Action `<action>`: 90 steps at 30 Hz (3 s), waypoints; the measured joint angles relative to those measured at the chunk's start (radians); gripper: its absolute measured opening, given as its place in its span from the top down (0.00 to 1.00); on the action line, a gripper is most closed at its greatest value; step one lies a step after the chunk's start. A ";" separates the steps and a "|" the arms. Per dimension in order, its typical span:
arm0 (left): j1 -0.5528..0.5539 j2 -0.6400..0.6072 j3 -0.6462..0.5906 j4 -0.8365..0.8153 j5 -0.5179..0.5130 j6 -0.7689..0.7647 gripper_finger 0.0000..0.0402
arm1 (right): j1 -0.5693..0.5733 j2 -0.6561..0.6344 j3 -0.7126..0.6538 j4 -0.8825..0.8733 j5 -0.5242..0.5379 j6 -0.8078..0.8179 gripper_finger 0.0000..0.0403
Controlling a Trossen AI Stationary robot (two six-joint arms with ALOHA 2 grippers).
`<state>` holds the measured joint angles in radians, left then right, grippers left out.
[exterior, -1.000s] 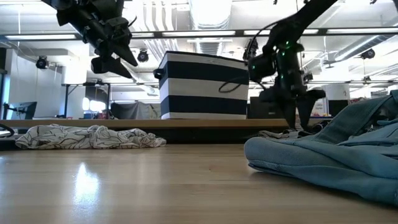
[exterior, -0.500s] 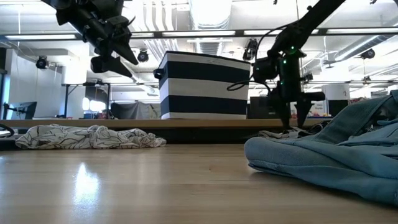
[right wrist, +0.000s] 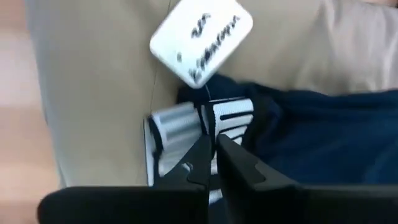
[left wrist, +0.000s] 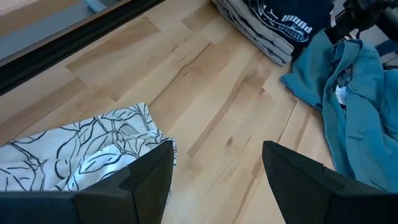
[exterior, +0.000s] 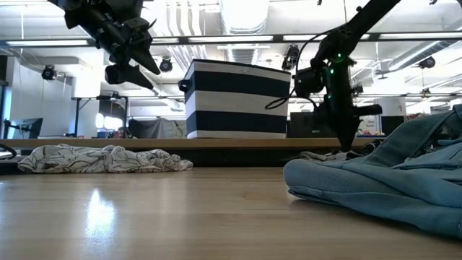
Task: Fold Laundry from Bin
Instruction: Stack the folded blue boxer on top of the folded brown shorts
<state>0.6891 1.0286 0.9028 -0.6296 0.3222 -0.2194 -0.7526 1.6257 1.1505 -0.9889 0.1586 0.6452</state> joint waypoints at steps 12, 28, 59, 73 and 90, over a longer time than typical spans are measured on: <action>0.000 0.000 0.000 0.002 -0.002 0.009 0.43 | 0.086 -0.039 0.021 -0.058 -0.116 -0.068 0.98; 0.000 0.000 0.000 0.008 -0.002 0.009 0.43 | 0.054 -0.028 0.007 0.038 0.059 0.067 0.60; 0.000 0.000 0.000 0.008 -0.002 0.016 0.43 | 0.020 0.009 0.045 -0.068 0.070 0.040 0.98; 0.000 0.000 0.000 0.008 -0.002 0.028 0.43 | 0.054 -0.008 0.025 0.033 -0.099 -0.001 0.98; 0.000 0.000 0.000 0.008 -0.002 0.031 0.43 | 0.067 -0.008 0.058 -0.065 -0.042 -0.010 0.75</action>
<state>0.6891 1.0286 0.9028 -0.6212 0.3202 -0.1883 -0.6853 1.6181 1.2089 -1.0540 0.1163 0.6349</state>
